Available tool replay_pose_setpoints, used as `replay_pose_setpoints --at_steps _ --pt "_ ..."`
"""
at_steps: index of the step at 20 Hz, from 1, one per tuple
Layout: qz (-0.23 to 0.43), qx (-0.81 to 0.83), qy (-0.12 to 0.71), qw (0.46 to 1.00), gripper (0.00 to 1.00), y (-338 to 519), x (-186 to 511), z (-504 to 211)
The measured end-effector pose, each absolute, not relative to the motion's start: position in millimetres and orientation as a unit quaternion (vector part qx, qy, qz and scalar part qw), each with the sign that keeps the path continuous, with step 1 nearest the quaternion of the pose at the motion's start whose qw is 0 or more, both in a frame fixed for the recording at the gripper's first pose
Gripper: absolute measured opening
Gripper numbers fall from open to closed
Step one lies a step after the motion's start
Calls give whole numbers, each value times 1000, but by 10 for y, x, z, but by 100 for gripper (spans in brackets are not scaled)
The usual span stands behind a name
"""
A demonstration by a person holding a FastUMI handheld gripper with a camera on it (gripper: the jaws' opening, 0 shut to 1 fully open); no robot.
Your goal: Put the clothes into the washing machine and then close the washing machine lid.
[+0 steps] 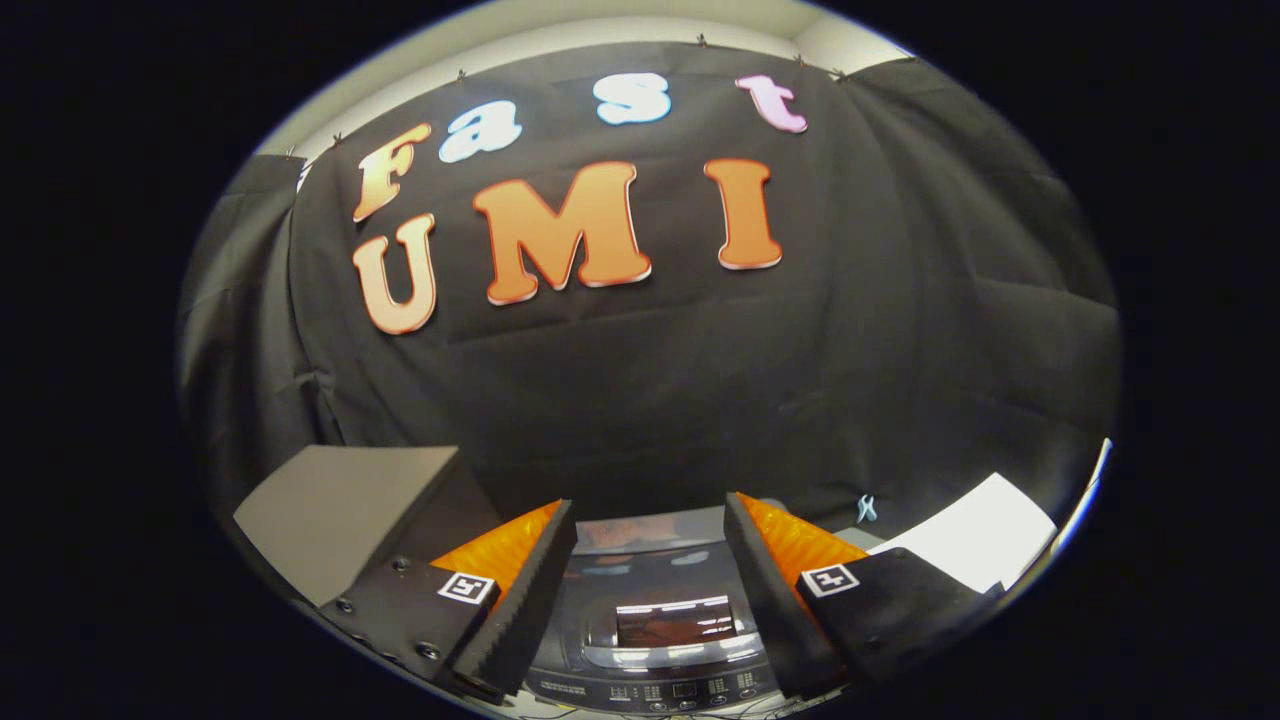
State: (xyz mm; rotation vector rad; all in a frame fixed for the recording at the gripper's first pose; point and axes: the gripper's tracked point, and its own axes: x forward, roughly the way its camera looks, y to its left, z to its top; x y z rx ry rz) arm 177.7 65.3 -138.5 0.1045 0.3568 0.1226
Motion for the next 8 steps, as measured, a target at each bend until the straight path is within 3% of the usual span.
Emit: replay_pose_setpoints --at_steps 8 --pt "25 49 110 992 96 614 801 -372"
